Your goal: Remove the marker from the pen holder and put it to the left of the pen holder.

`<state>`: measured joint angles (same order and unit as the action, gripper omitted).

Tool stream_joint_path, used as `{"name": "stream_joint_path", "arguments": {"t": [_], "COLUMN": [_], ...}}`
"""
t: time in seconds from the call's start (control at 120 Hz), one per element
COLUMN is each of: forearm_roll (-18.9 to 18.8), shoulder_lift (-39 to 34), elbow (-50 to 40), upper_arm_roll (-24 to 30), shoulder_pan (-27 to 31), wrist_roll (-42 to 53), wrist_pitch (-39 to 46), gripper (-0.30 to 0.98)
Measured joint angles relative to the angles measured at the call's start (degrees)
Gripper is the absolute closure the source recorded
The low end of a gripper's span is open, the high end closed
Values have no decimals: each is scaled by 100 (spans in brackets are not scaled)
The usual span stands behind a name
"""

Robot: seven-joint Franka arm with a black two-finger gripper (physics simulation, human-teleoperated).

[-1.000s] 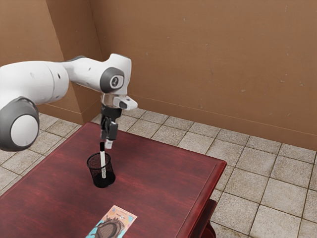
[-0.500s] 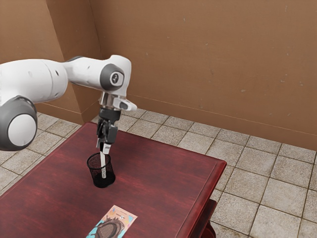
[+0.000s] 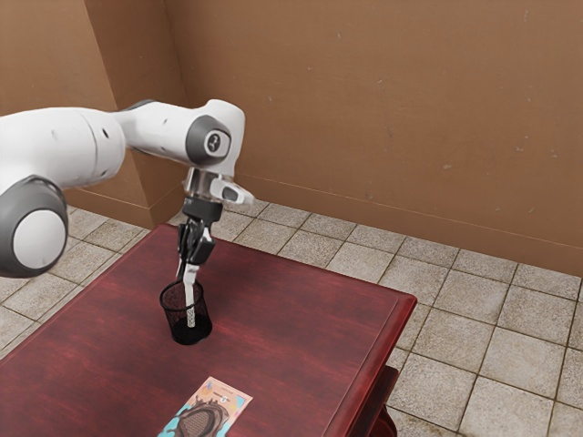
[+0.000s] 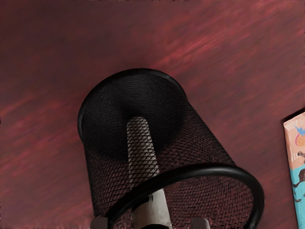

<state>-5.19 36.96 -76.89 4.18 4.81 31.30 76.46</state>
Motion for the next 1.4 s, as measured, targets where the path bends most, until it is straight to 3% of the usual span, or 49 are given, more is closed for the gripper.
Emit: {"name": "stream_joint_path", "arguments": {"t": [0.1, 0.292, 0.575, 0.792, 1.033, 1.242, 1.4], "forearm_roll": [-8, -138, -461, -836, -954, -880, -751], "shoulder_lift": [-90, -514, -1765, -1254, -645, -158, -276], "elbow": [-6, -144, -1103, -1460, -1638, -1363, -1141], "upper_arm_roll": [5, 0, -5, -192, -462, -378, 183], "shoulder_pan": [3, 13, 247, 540, 703, 696, 986], "wrist_roll": [-60, -144, -243, -320, -430, -519, -559], "wrist_pitch": [-18, -210, -572, -872, -1155, -1107, -882], "gripper": [71, 76, 78, 79, 78, 36, 17]}}
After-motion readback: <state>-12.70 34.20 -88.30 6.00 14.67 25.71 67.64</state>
